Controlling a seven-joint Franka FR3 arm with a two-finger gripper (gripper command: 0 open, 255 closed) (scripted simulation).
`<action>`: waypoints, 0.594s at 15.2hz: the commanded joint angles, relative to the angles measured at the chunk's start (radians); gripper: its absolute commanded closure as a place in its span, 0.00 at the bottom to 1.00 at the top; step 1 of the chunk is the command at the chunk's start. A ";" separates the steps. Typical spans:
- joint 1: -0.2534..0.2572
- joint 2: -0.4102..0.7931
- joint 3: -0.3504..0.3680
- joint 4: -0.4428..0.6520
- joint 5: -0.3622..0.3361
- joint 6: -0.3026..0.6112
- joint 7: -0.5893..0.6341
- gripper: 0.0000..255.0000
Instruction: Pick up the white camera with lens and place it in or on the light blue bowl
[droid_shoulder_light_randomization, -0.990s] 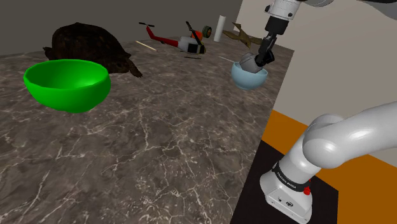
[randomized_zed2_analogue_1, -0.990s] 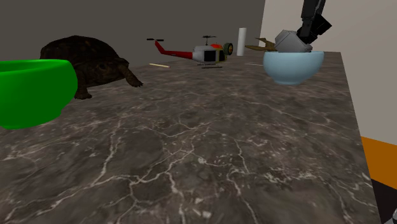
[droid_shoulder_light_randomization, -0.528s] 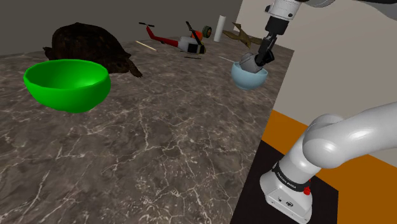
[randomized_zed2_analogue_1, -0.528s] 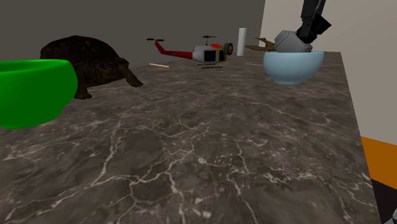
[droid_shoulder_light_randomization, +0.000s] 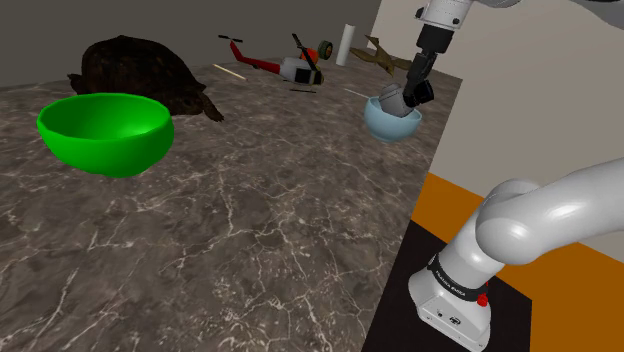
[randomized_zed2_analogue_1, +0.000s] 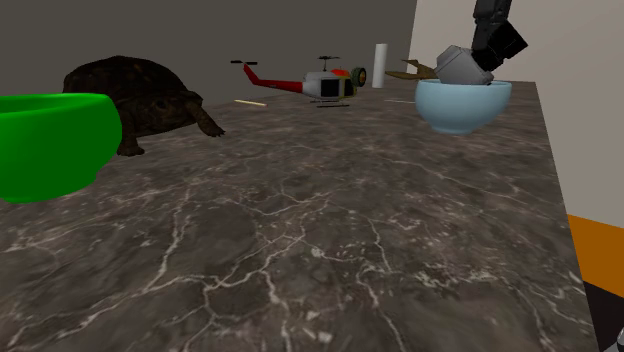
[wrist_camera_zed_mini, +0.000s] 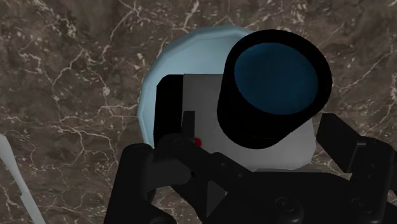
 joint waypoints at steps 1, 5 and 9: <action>0.003 0.019 0.002 0.077 0.006 -0.059 -0.005 0.00; 0.005 0.028 0.004 0.111 0.008 -0.084 -0.006 0.00; 0.005 0.028 0.004 0.111 0.008 -0.084 -0.006 0.00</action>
